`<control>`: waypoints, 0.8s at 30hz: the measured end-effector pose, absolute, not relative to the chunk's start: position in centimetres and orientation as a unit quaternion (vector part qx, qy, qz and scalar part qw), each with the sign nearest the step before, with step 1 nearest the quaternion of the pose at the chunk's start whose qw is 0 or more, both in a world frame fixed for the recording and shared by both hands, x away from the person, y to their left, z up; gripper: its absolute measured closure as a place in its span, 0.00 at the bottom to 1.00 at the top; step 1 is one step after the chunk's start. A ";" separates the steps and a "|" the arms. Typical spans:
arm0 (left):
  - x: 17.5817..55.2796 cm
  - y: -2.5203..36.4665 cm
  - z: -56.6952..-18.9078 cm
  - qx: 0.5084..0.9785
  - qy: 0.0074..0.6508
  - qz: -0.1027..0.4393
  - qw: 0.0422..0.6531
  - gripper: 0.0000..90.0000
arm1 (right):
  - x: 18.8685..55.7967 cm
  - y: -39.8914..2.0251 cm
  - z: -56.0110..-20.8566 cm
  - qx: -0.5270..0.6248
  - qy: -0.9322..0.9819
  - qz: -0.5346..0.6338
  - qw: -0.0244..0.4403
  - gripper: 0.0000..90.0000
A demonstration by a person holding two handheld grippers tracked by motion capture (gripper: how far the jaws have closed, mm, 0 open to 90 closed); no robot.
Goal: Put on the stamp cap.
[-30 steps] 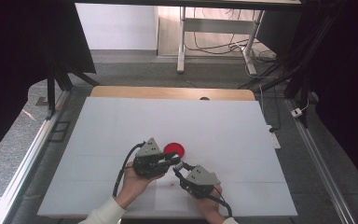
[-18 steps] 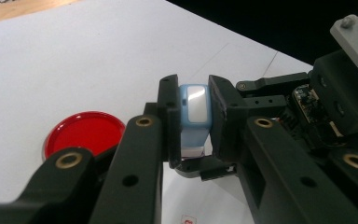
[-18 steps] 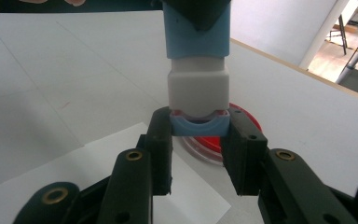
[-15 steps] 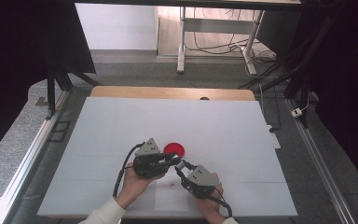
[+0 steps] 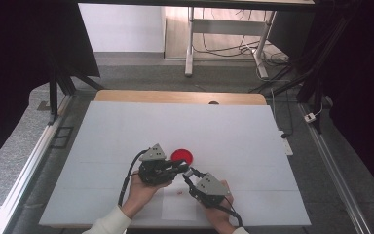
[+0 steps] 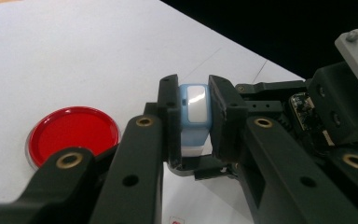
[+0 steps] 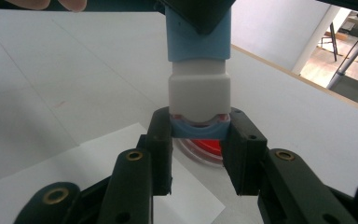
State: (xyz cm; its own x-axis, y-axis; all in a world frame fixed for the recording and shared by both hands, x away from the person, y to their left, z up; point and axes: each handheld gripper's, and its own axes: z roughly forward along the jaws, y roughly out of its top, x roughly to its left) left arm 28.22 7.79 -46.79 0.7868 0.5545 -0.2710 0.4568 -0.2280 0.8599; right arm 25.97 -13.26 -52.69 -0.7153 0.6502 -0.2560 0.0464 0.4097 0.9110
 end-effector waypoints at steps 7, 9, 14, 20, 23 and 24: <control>28.2 7.6 -46.7 0.799 0.313 0.056 0.511 0.84 | 26.0 -13.1 -52.8 0.219 0.792 0.482 0.305 0.72; 28.3 7.6 -46.7 0.802 0.312 0.054 0.506 0.84 | 26.0 -13.0 -52.8 0.217 0.795 0.479 0.303 0.72; 28.4 7.7 -46.9 0.802 0.314 0.045 0.506 0.84 | 26.0 -12.9 -52.9 0.212 0.800 0.471 0.306 0.72; 28.6 7.8 -47.2 0.799 0.319 0.032 0.509 0.84 | 26.1 -12.9 -52.9 0.207 0.802 0.471 0.304 0.72; 28.6 7.7 -47.4 0.798 0.321 0.029 0.509 0.84 | 26.0 -13.0 -52.8 0.209 0.800 0.474 0.302 0.72; 28.5 7.6 -47.5 0.799 0.321 0.031 0.508 0.84 | 26.0 -12.9 -52.8 0.210 0.800 0.477 0.298 0.72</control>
